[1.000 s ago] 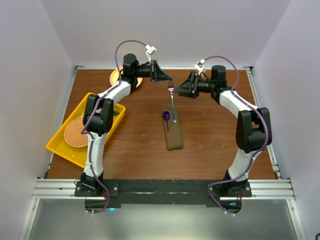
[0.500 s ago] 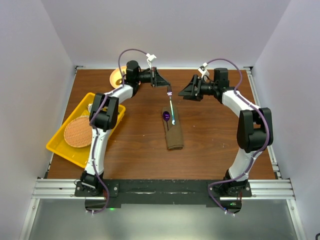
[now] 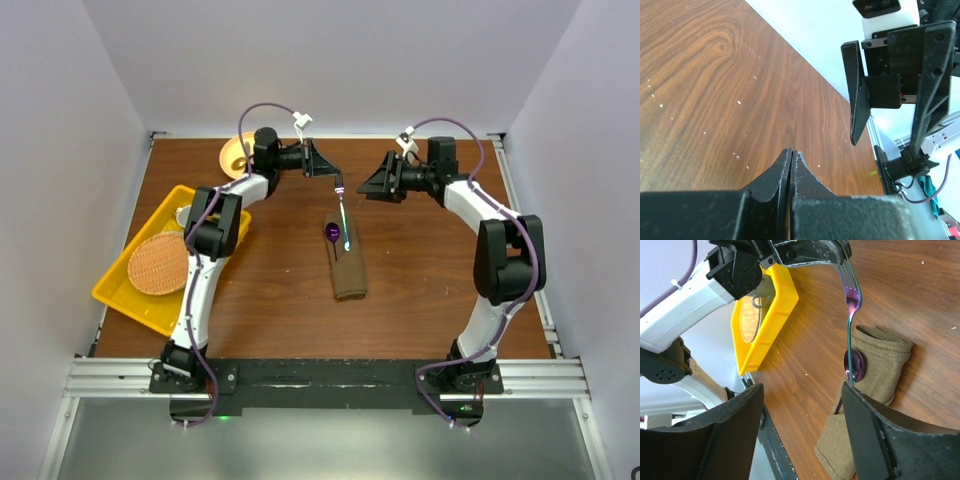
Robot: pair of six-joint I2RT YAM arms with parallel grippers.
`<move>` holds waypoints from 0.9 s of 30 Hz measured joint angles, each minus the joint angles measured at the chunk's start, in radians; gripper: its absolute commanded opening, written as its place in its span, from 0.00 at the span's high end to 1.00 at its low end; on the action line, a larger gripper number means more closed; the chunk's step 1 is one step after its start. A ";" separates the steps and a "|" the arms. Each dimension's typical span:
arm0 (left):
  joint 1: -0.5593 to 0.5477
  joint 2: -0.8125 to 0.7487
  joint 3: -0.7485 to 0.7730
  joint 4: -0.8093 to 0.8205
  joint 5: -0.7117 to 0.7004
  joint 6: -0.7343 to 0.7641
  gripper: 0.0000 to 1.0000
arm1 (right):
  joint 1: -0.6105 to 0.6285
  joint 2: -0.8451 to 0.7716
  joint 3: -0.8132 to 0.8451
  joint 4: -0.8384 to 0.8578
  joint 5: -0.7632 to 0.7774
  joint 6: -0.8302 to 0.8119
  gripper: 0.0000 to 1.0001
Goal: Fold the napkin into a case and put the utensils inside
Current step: Insert the fork into the folded napkin.
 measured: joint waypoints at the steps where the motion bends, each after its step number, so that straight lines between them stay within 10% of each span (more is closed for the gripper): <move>1: 0.000 0.001 -0.002 0.011 0.002 -0.007 1.00 | 0.000 0.002 0.000 0.000 0.002 -0.002 0.39; 27: 0.013 0.034 0.017 0.089 0.020 -0.048 1.00 | 0.031 0.184 0.008 -0.051 0.134 -0.058 0.51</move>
